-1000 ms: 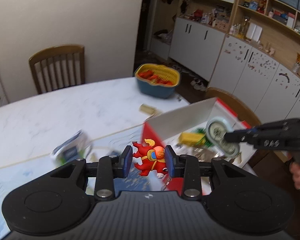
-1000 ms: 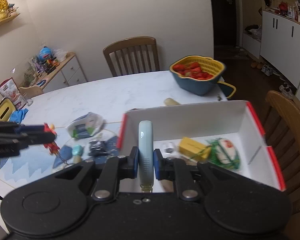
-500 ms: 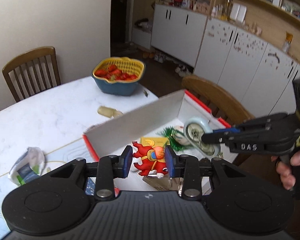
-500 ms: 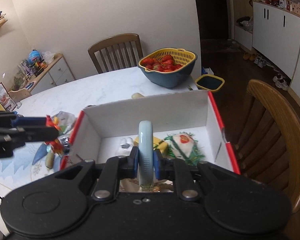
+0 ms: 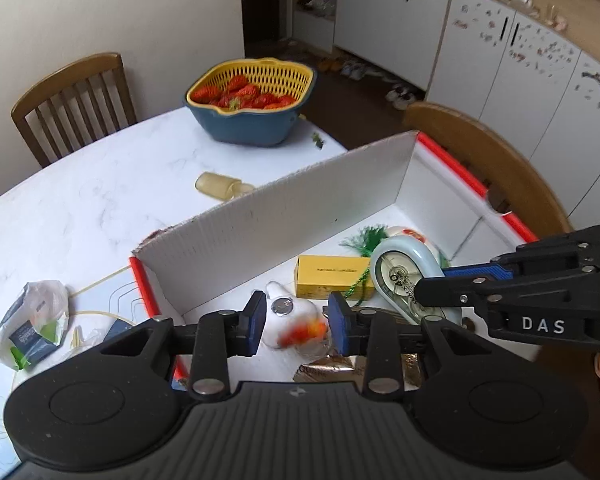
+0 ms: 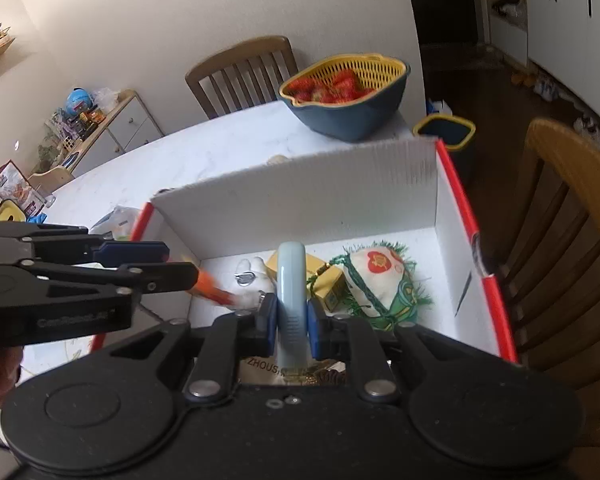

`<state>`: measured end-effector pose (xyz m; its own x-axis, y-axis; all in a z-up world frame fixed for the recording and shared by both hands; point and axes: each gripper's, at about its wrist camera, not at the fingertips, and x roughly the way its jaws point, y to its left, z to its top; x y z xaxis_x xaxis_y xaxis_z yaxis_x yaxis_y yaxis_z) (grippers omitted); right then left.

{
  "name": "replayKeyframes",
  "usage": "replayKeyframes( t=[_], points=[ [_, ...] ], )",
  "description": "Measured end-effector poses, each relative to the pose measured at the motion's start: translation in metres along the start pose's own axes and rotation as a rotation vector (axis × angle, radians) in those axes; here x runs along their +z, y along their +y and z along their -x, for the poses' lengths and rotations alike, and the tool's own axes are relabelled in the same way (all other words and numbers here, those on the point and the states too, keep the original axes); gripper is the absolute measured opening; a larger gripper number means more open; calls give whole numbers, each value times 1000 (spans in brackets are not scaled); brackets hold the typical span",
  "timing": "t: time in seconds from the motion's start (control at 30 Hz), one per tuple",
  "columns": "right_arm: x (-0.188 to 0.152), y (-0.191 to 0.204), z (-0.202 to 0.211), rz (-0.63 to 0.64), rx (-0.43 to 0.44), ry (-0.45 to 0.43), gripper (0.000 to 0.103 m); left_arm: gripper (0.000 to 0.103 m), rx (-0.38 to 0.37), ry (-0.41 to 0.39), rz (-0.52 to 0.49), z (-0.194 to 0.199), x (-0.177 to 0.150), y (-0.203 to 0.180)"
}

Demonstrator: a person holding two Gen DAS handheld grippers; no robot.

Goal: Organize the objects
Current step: 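Carry the plush keychain and tape roller into the shoebox and release both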

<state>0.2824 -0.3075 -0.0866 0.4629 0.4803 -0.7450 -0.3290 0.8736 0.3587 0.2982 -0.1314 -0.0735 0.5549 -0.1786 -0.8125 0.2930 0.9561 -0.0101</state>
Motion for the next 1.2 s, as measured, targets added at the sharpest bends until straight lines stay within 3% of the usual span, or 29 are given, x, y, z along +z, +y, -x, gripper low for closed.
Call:
replayKeyframes(
  t=[0.3,0.6,0.83,1.03,1.2],
  points=[
    [-4,-15,-26,-12,-6,52,14,33,10,75,-6,-36,-9,-8],
    [-9,-18,-35,25,-44,75,14,33,-2,93,20,-43,-14,-9],
    [-8,-17,-36,32,-48,131,28,34,-30,103,39,-45,-14,-9],
    [-11,-12,-27,60,-27,139,32,50,-46,84,61,-38,-16,-8],
    [-14,-5,-17,79,-31,125,37,52,-57,64,71,-29,-18,-6]
  ],
)
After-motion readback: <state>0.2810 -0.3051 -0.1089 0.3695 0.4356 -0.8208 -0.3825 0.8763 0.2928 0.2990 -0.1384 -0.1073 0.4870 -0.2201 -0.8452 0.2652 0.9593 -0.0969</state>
